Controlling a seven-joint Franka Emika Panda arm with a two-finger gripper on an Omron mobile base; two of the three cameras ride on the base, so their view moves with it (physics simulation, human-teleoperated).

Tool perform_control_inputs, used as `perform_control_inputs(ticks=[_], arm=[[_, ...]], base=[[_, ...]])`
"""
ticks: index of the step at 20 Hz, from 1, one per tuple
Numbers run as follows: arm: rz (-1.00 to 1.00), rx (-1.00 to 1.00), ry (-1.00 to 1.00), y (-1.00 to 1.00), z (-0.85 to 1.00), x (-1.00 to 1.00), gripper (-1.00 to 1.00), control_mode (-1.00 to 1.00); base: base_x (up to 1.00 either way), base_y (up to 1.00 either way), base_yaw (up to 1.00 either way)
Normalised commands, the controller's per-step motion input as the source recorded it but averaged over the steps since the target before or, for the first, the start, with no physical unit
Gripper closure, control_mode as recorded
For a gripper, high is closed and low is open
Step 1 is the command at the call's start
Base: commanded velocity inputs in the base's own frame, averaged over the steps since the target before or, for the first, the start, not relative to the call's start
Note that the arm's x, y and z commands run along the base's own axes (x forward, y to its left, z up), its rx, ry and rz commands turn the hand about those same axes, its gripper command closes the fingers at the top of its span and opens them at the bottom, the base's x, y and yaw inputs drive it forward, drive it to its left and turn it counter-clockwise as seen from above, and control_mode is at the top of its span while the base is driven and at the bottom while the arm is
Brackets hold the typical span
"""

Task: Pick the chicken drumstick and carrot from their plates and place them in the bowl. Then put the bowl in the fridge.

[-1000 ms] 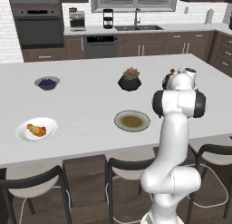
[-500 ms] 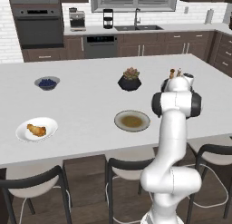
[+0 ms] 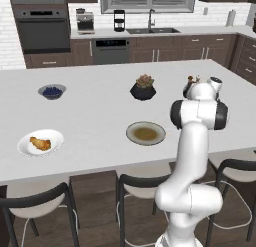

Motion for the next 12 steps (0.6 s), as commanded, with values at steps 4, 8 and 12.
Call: perform_control_inputs(ticks=[4, 8, 12], arm=[[0.00, -0.07, -0.15, 0.55, 0.60, -0.71, -1.00, -1.00], [0.04, -0.04, -0.04, 0.85, 0.48, -0.71, -1.00, -1.00], [0.08, -0.05, 0.00, 1.00, 0.41, -0.56, -1.00, -1.00]], base=[[0.00, 0.00, 0.00], [0.00, 0.00, 0.00], [0.00, 0.00, 0.00]])
